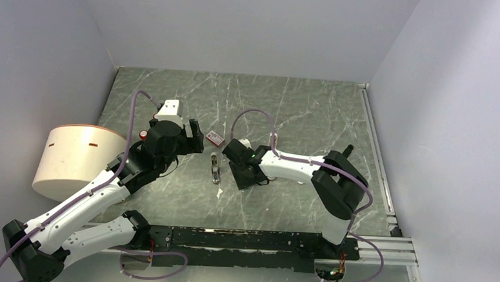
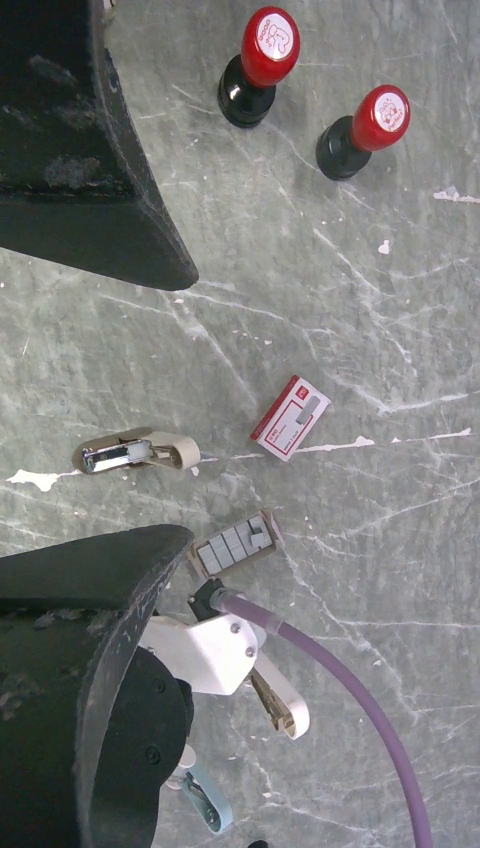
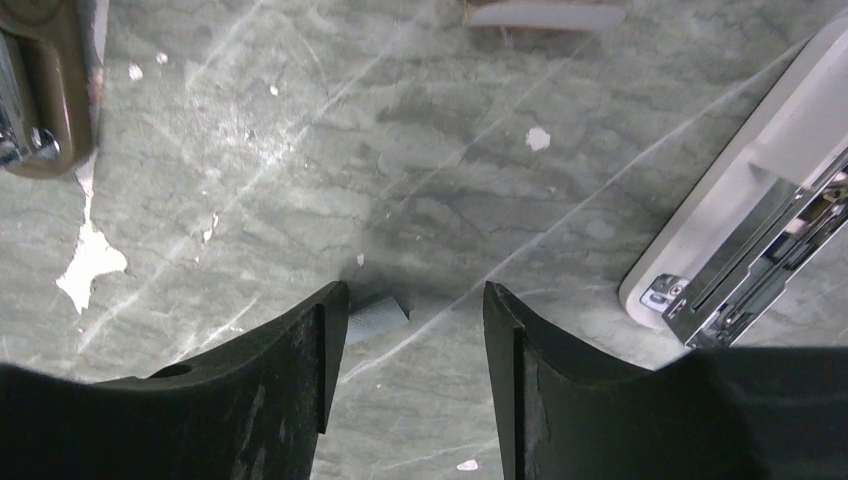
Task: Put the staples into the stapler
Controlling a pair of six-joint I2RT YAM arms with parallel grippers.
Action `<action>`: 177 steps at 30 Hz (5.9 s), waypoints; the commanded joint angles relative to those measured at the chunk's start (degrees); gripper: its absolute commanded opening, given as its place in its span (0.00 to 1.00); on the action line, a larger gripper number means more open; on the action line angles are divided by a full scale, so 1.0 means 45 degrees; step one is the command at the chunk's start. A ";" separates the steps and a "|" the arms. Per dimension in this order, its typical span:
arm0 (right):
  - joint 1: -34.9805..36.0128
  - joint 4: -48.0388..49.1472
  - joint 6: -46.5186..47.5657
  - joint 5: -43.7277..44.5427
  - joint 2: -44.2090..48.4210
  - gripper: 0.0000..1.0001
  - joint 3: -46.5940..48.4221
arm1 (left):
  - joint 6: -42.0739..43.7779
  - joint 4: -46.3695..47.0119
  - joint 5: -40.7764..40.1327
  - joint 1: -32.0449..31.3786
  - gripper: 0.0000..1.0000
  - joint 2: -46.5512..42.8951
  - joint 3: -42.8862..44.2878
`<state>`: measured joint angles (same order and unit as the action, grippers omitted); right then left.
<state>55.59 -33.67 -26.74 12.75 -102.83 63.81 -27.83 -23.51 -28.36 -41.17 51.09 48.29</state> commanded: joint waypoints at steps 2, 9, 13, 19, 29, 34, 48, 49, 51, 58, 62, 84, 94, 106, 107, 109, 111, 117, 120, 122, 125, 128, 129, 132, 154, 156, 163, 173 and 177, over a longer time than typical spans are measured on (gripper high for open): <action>0.0093 -0.0560 -0.0072 -0.0513 0.0265 0.57 -0.0742 | -0.0006 0.0184 -0.0131 0.0052 0.91 -0.0026 -0.0019; 0.0097 -0.0483 -0.0488 -0.0434 0.0551 0.52 -0.1068 | -0.0024 0.0205 -0.0098 0.0047 0.91 0.0055 -0.0029; 0.0092 -0.0235 -0.0563 -0.0501 0.0624 0.42 -0.1060 | -0.0038 0.0260 -0.0093 0.0047 0.91 0.0053 -0.0052; 0.0087 0.0126 -0.0562 -0.0602 0.0365 0.32 -0.0840 | 0.0022 0.0207 -0.0141 0.0047 0.91 0.0052 -0.0009; 0.0075 0.0323 -0.0250 -0.0445 0.0087 0.38 -0.0398 | 0.0052 0.0263 -0.0168 0.0047 0.91 0.0091 -0.0030; 0.0054 0.0382 -0.0181 -0.0481 -0.0039 0.34 -0.0352 | 0.0053 0.0243 -0.0220 0.0057 0.91 0.0074 -0.0029; 0.0009 0.0298 -0.0499 0.0133 0.0141 0.21 -0.0284 | 0.0033 0.0168 -0.0250 0.0050 0.91 -0.0037 0.0001; 0.0007 0.0365 -0.0571 0.0225 0.0251 0.21 -0.0261 | 0.0033 0.0141 -0.0259 0.0052 0.91 -0.0087 0.0019; 0.0021 0.0541 -0.0735 0.0412 0.0539 0.21 -0.0247 | 0.0093 0.0090 -0.0208 0.0057 0.91 -0.0153 0.0089; 0.0096 0.1576 -0.2079 0.0552 0.1562 0.21 -0.0023 | 0.0151 -0.0272 -0.0218 0.0047 0.91 -0.0225 0.0683; 0.0303 0.2302 -0.2871 0.0482 0.1690 0.21 0.0117 | 0.0138 -0.0518 -0.0412 0.0047 0.91 -0.0302 0.0977; 0.1645 0.3499 -0.4056 0.1413 -0.0702 0.21 0.1857 | 0.0066 -0.1065 -0.1822 0.0052 0.91 -0.0729 0.1296; 0.1823 0.3763 -0.3706 0.1966 -0.1173 0.21 0.2070 | 0.0138 -0.0887 -0.1822 0.0052 0.91 -0.0738 0.0973; 0.1987 0.3374 -0.3329 0.2729 -0.1636 0.21 0.2602 | -0.0042 -0.0603 -0.1774 0.0057 0.91 -0.0603 0.0732; 0.1997 0.3380 -0.3285 0.2717 -0.1672 0.21 0.2605 | -0.0052 -0.0629 -0.1766 0.0058 0.91 -0.0561 0.0733; 0.1982 0.3378 -0.3265 0.2676 -0.1713 0.21 0.2625 | -0.0101 -0.0655 -0.1769 0.0047 0.91 -0.0537 0.0733; 0.1983 0.3274 -0.3266 0.2703 -0.1837 0.21 0.2715 | -0.0121 -0.0640 -0.1774 0.0051 0.91 -0.0557 0.0705; 0.1984 0.3108 -0.3276 0.2807 -0.1962 0.21 0.2791 | -0.0143 -0.0654 -0.1870 0.0047 0.91 -0.0638 0.0636; 0.1983 0.3062 -0.3245 0.2887 -0.1961 0.21 0.2795 | -0.0143 -0.0684 -0.1892 0.0047 0.91 -0.0641 0.0635; 0.1992 0.3142 -0.3163 0.2838 -0.1936 0.21 0.2756 | -0.0143 -0.0675 -0.1891 0.0063 0.91 -0.0614 0.0635; 0.1982 0.3213 -0.3111 0.2807 -0.1862 0.21 0.2707 | -0.0127 -0.0655 -0.1878 0.0057 0.91 -0.0602 0.0617; 0.1981 0.3268 -0.3096 0.2843 -0.1715 0.21 0.2628 | -0.0152 -0.0666 -0.1862 0.0052 0.91 -0.0555 0.0616; 0.1965 0.3301 -0.3058 0.2849 -0.1693 0.21 0.2608 | -0.0144 -0.0671 -0.1862 0.0057 0.91 -0.0538 0.0616; 0.1972 0.3341 -0.3001 0.2869 -0.1717 0.21 0.2578 | -0.0143 -0.0675 -0.1843 0.0061 0.91 -0.0536 0.0616; 0.1984 0.3138 -0.2758 0.2677 -0.1818 0.22 0.2309 | -0.0182 -0.0733 -0.1823 0.0052 0.92 -0.0478 0.0541; 0.2019 0.3146 -0.2721 0.2691 -0.1810 0.22 0.2271 | -0.0182 -0.0752 -0.1844 0.0049 0.92 -0.0475 0.0556; 0.2040 0.3171 -0.2263 0.2390 -0.1909 0.23 0.2311 | -0.0182 -0.0753 -0.1862 0.0053 0.92 -0.0456 0.0538; 0.2123 0.2580 -0.1935 0.2207 -0.1810 0.27 0.2467 | -0.0201 -0.0753 -0.1884 0.0057 0.92 -0.0463 0.0552; 0.2106 0.2169 -0.2182 0.2200 -0.1607 0.31 0.2803 | -0.0183 -0.0733 -0.1793 0.0047 0.92 -0.0432 0.0594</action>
<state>64.69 -20.95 -36.05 22.35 -111.37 74.54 -28.27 -27.73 -35.42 -41.17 49.10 51.05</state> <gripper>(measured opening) 0.289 0.916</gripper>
